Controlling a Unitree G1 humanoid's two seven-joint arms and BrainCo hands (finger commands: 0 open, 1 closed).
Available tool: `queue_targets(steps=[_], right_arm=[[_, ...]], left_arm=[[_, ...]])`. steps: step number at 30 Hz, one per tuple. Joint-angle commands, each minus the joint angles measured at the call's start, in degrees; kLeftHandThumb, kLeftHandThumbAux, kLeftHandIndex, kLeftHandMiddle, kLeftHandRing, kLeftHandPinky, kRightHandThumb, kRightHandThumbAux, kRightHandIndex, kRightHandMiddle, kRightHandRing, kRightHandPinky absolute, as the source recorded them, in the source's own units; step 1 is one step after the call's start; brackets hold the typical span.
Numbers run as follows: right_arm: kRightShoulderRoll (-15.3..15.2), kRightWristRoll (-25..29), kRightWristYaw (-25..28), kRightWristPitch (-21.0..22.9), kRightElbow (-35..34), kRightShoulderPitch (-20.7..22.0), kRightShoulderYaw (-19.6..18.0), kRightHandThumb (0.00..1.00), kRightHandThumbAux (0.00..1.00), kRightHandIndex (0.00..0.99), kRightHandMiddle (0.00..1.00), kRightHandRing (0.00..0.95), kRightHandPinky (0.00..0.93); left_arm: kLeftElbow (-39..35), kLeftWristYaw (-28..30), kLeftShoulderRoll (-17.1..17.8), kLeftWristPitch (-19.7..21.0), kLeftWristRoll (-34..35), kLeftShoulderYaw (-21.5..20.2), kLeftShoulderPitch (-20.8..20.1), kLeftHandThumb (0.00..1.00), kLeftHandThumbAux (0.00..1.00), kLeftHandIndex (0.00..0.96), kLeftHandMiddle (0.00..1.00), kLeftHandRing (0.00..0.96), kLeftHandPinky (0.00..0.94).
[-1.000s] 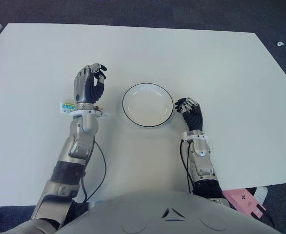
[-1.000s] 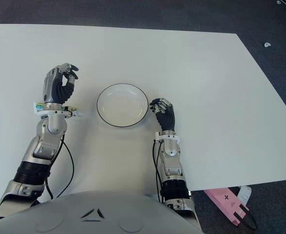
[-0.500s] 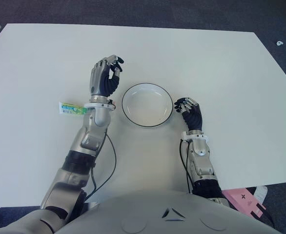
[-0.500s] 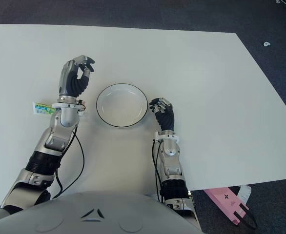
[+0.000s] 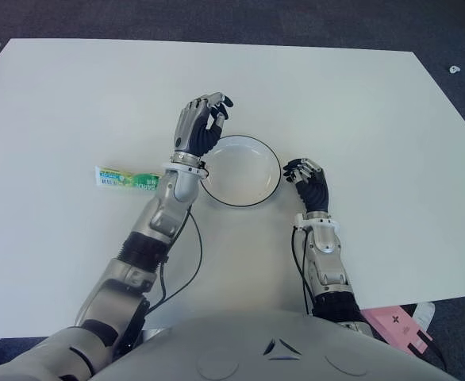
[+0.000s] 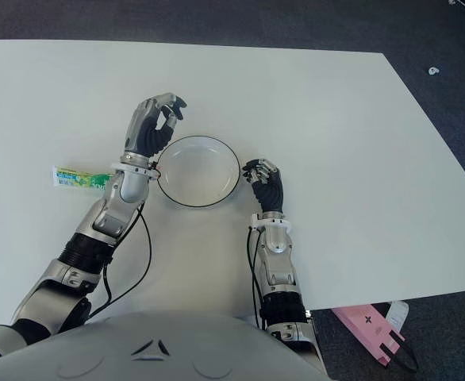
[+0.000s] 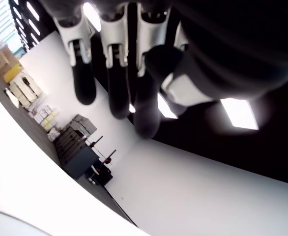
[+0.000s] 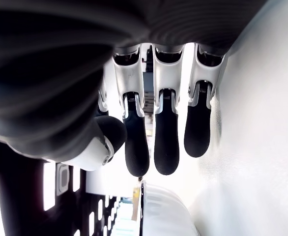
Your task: Put the toothpaste on the table into the plate.
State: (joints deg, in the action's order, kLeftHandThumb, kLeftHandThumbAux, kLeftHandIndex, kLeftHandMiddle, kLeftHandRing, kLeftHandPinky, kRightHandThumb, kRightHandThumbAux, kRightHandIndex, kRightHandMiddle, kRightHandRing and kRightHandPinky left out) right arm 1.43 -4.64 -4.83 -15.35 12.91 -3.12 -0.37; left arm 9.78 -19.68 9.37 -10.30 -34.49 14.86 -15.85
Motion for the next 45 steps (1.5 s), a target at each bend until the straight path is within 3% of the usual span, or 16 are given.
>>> queue_targets(steps=[1,6,12,15,20,21,23,26,30,32,36,38,41,45], right_arm=[[0.34,0.48,-0.08,2.79,2.28,-1.93,-0.08,0.706,0.73,0.429,0.5,0.495,0.488],[0.24,0.61,0.07,2.48,2.29,-1.97,-0.18,0.707,0.73,0.429,0.503,0.501,0.503],[0.1,0.6,0.13,2.42,2.07,-2.06,-0.16,0.707,0.73,0.429,0.507,0.507,0.504],[0.07,0.38,0.03,2.5,1.92,-2.09,-0.04,0.707,0.73,0.429,0.508,0.508,0.502],[0.08,0.42,0.19,2.62,2.11,-1.91,0.11,0.707,0.731,0.429,0.507,0.509,0.505],[0.05,0.47,0.26,2.62,2.25,-1.84,0.11,0.707,0.731,0.429,0.506,0.509,0.505],[-0.01,0.49,0.32,2.62,2.47,-1.74,0.11,0.707,0.731,0.429,0.505,0.509,0.508],[-0.12,0.5,0.39,2.66,2.49,-1.75,0.08,0.707,0.731,0.429,0.503,0.51,0.511],[-0.13,0.16,0.05,2.8,2.58,-1.72,0.13,0.706,0.732,0.429,0.502,0.505,0.496],[-0.04,-0.03,-0.07,2.73,2.43,-1.91,0.29,0.706,0.732,0.429,0.501,0.502,0.496],[0.0,0.06,0.16,2.43,2.37,-2.11,0.48,0.706,0.732,0.429,0.501,0.5,0.496],[-0.04,0.36,0.51,2.07,2.48,-2.13,0.47,0.706,0.731,0.429,0.499,0.498,0.491],[-0.05,0.84,0.88,1.66,2.65,-2.09,0.34,0.707,0.731,0.429,0.498,0.496,0.493],[0.13,0.92,0.91,1.4,2.41,-2.42,0.45,0.707,0.73,0.429,0.5,0.497,0.493]], left_arm=[[-1.61,5.53,5.4,-2.93,2.24,-1.24,2.55,0.853,0.668,0.396,0.539,0.869,0.857],[-7.94,13.79,11.73,-3.57,5.54,-4.55,6.13,0.853,0.665,0.402,0.541,0.833,0.786],[-11.05,22.37,20.33,-0.84,4.98,-8.08,7.81,0.852,0.657,0.408,0.561,0.746,0.611],[-11.0,24.1,23.58,-0.49,3.31,-8.84,7.75,0.849,0.658,0.405,0.554,0.716,0.567],[-13.97,25.97,29.74,-0.93,-1.41,-9.93,7.95,0.84,0.663,0.397,0.515,0.577,0.474],[-14.85,26.61,30.57,-0.51,-2.18,-10.01,7.96,0.816,0.595,0.398,0.511,0.558,0.465],[-16.52,28.16,31.79,0.63,-3.52,-10.13,7.91,0.756,0.431,0.402,0.503,0.513,0.445],[-18.41,29.92,32.65,2.14,-4.66,-10.18,7.94,0.723,0.344,0.373,0.472,0.473,0.418],[-19.55,33.32,35.26,5.47,-10.34,-9.11,7.92,0.69,0.294,0.303,0.395,0.395,0.345],[-19.92,34.62,35.95,6.31,-11.71,-9.02,8.05,0.668,0.274,0.208,0.319,0.326,0.287],[-20.82,38.01,37.27,8.02,-14.74,-8.51,7.96,0.636,0.262,0.105,0.234,0.238,0.22],[-21.26,39.95,38.28,8.62,-16.64,-7.94,7.7,0.595,0.256,0.043,0.148,0.136,0.138],[-21.68,41.87,39.18,8.94,-18.99,-7.12,7.31,0.551,0.241,0.014,0.062,0.045,0.055],[-21.89,43.17,39.58,8.93,-20.58,-6.56,7.49,0.528,0.229,0.003,0.018,0.011,0.016]])
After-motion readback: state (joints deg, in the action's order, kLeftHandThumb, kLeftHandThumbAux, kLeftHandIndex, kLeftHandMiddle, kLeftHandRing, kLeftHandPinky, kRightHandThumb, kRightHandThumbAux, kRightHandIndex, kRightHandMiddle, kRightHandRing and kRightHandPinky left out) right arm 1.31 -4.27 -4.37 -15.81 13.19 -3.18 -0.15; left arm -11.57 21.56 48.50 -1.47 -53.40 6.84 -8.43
